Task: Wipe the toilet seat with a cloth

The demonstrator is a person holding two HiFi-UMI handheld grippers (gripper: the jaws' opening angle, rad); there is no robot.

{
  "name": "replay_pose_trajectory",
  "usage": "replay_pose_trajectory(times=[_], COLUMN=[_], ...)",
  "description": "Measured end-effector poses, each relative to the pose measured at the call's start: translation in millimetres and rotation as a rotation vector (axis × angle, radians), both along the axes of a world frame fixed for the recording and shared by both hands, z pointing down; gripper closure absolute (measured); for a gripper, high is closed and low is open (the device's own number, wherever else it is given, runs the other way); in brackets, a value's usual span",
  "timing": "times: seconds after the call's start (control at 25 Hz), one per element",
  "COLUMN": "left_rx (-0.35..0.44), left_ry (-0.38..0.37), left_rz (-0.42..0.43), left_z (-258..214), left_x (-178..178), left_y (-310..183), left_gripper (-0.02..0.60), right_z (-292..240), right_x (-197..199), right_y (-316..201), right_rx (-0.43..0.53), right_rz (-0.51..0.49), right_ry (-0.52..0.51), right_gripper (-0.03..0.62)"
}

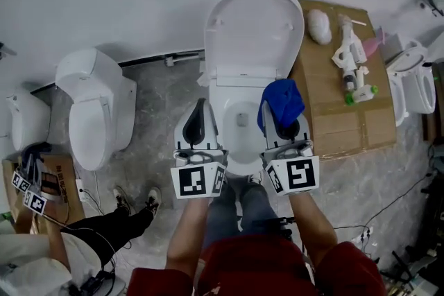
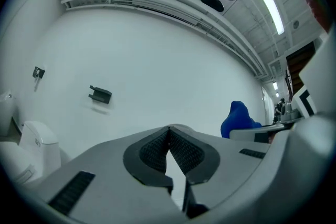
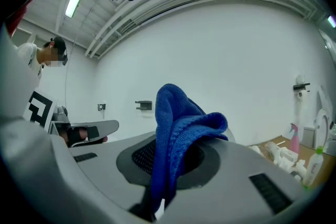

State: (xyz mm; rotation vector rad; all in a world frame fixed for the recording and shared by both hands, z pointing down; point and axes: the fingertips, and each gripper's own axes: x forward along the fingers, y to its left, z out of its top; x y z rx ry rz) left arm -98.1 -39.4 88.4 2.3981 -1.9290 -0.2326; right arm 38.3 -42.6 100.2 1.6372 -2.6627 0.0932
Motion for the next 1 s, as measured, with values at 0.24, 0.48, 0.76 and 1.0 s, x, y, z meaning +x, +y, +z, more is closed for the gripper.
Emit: replay_pose_trajectory(times=[0.24, 0.48, 0.76, 1.0], left_rx=[0.038, 0.055, 0.050, 0.089], left_ry=[-0.062, -0.085, -0.088, -0.096], left_rz=[0.024, 0.035, 0.031, 0.042], left_z=[-60.6, -91.7, -112.8, -129.5], left_x=[2.2, 11.2, -4.1, -1.7], left_y=[23.3, 42.7, 42.4, 43.2], left_gripper=[0.565, 0.565, 0.565, 0.565], right_z=[-69.6, -100.7, -125.7, -136.0], right_x=[-2.2, 6.9, -3.5, -4.7], right_y=[20.8, 37.4, 39.0, 38.5], right_rx=[0.067, 0.099, 0.120, 0.131], right_rz=[0.006, 0.020, 0.027, 0.036], right_ry=[0.005, 0.001, 0.021, 0.032], right_gripper=[0.536, 0.536, 0.536, 0.536])
